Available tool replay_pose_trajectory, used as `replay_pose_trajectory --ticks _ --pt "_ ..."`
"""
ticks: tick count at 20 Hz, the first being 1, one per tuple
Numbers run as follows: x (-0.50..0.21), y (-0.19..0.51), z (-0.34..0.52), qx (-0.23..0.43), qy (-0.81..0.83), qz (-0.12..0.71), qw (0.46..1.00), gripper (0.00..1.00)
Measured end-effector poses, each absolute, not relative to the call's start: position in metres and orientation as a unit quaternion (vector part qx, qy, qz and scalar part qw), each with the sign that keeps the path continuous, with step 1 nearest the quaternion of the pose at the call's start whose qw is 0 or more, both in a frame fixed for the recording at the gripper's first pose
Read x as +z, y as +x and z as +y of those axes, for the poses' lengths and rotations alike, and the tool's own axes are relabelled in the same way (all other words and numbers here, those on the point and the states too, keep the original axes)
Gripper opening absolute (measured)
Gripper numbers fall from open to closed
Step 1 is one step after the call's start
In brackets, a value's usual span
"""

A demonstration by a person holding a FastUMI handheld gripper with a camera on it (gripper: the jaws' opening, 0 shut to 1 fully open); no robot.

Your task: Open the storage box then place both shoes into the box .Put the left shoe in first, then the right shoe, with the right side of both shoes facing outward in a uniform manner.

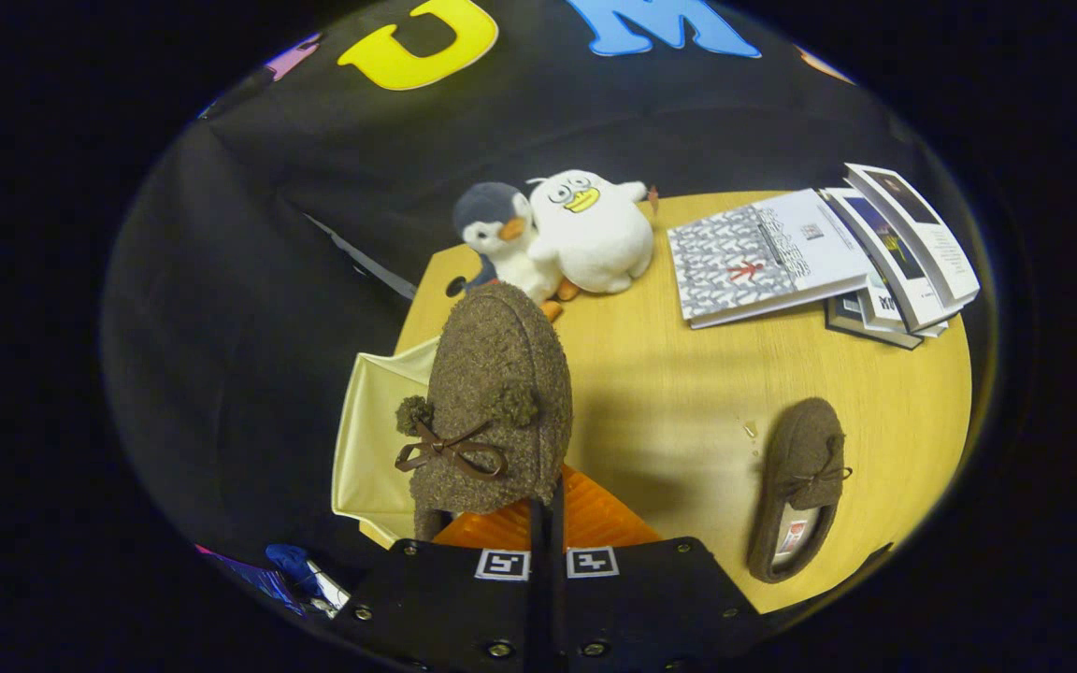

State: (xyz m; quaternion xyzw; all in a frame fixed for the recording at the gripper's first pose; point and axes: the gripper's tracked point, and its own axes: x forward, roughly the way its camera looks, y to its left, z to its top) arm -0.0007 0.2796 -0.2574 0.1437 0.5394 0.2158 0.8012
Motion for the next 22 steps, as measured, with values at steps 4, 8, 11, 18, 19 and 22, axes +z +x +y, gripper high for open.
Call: replay_pose_trajectory --ticks 4,8,11,18,19,22 --pt "-0.224 0.012 0.328 0.262 0.129 0.517 0.805 0.0" --pt "-0.213 0.013 0.383 0.307 0.094 0.507 0.8 0.0" --pt "-0.225 0.009 0.412 0.329 0.057 0.513 0.791 0.0" --pt "-0.291 -0.009 0.451 0.348 -0.025 0.551 0.758 0.0" --pt "-0.301 -0.011 0.451 0.344 -0.038 0.558 0.754 0.0" --pt "-0.33 -0.017 0.458 0.343 -0.06 0.578 0.738 0.0"
